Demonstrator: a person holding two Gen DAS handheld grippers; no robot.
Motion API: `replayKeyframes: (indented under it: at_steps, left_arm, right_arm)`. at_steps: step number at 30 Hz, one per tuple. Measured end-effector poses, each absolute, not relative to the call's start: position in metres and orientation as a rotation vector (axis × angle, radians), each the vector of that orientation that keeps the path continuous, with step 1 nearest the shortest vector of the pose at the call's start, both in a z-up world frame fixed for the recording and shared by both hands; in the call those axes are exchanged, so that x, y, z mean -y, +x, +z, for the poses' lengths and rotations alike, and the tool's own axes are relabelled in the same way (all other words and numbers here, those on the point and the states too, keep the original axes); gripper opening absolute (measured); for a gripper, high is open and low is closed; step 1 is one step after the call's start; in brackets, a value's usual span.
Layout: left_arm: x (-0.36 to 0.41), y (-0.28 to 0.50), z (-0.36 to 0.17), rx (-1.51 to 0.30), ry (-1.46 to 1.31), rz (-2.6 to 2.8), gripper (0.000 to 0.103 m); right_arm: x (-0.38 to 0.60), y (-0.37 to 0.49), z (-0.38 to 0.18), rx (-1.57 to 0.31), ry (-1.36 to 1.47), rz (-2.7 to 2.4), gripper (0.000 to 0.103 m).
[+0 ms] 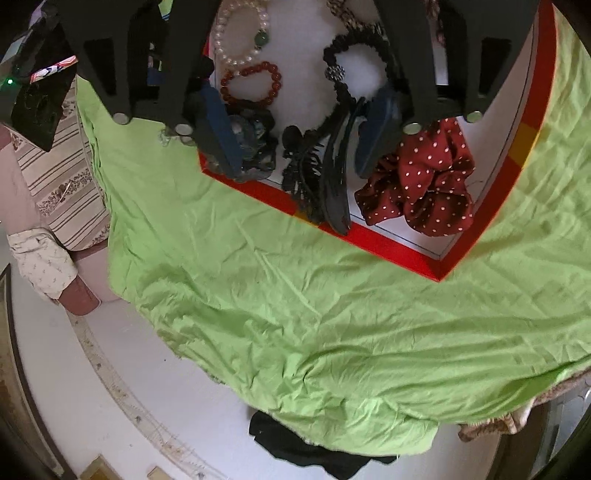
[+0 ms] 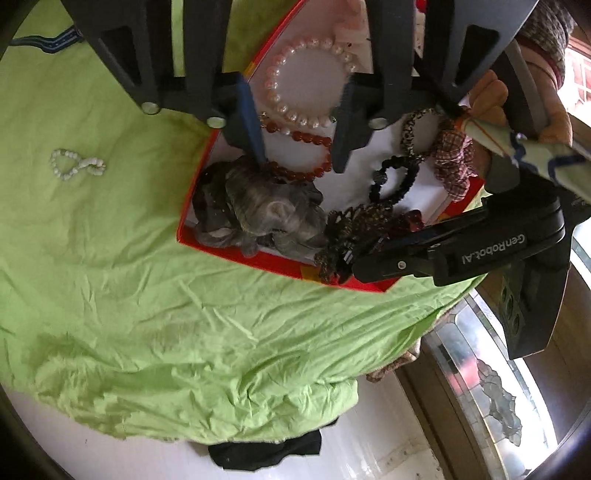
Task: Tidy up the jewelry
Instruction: 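Move both open tools back toward the watch and the pale bead bracelet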
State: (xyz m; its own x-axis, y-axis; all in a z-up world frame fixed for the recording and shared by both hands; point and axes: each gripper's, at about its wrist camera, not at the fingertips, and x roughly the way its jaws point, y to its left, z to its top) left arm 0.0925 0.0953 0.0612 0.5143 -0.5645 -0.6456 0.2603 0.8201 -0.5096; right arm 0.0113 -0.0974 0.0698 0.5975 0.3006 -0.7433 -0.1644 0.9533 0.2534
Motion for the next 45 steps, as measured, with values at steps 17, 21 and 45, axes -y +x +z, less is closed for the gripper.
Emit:
replayKeyframes:
  at_steps: [17,21,45]
  left_arm:
    - [-0.055,0.014,0.109,-0.634,0.046,-0.279,0.065]
    - [-0.044,0.002,0.111,-0.623,0.088,-0.28,0.065]
    - [0.023,-0.083,0.089,-0.711,0.15,-0.508,0.065]
  right_arm:
    - [0.15,-0.069,0.11,-0.731,0.178,0.124,0.051]
    - [0.167,-0.084,0.11,-0.72,0.207,0.091,0.051]
    - [0.286,-0.157,0.066,-0.75,0.397,-0.097,0.058]
